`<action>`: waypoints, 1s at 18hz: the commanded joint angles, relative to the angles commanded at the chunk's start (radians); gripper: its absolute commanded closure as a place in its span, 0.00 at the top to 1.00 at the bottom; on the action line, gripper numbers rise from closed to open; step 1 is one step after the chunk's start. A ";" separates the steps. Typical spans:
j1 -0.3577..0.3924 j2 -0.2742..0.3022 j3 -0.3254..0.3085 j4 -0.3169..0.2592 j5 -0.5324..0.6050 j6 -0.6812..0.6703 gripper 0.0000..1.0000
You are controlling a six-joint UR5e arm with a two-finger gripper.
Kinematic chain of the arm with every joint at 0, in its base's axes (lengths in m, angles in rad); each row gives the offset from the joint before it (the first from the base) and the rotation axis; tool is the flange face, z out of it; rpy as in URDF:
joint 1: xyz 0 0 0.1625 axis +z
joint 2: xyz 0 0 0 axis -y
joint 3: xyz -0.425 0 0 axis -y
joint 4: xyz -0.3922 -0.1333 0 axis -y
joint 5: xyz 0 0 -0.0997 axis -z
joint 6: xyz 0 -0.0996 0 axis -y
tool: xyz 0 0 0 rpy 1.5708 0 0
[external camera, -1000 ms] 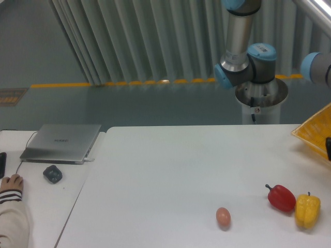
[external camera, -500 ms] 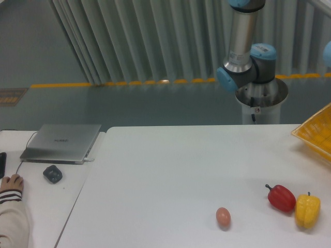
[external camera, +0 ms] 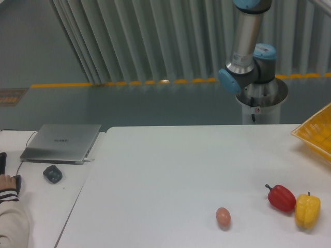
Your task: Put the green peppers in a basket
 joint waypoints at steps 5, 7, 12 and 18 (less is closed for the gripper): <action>0.002 0.002 0.000 -0.002 -0.002 0.002 0.83; 0.000 0.003 0.000 -0.002 -0.002 0.002 1.00; -0.011 0.040 0.012 -0.012 0.000 0.089 1.00; -0.077 0.078 0.040 -0.060 -0.008 0.216 1.00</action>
